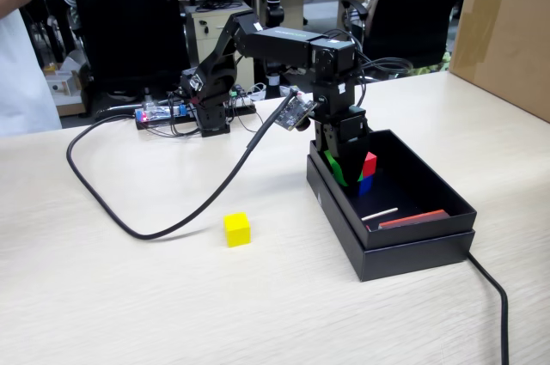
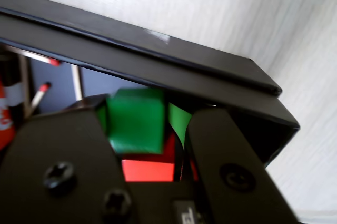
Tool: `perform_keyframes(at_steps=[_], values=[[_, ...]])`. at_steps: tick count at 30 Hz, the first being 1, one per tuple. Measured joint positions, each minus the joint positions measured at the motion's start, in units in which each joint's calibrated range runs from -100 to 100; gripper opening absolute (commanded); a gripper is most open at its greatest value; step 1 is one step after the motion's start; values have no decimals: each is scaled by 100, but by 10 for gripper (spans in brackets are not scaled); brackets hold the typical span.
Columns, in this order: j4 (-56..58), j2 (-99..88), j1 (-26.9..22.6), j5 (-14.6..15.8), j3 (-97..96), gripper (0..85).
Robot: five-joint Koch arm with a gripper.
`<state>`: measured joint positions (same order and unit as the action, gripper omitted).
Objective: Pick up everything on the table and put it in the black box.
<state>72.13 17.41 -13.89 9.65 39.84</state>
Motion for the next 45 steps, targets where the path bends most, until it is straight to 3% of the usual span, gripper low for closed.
perform_keyframes(at_steps=[4,15,24,29,38,43,45], values=[[116,13,-10,44,-64,408],[310,-2563,386,20,-529,407],[317,-3197,1333,-562,-1305,495],[317,-1812,1675,-708,-1305,493],[317,-194,1792,-772,-456,472],[310,518,1788,-806,-18,411],[310,841,1778,-835,128,320]])
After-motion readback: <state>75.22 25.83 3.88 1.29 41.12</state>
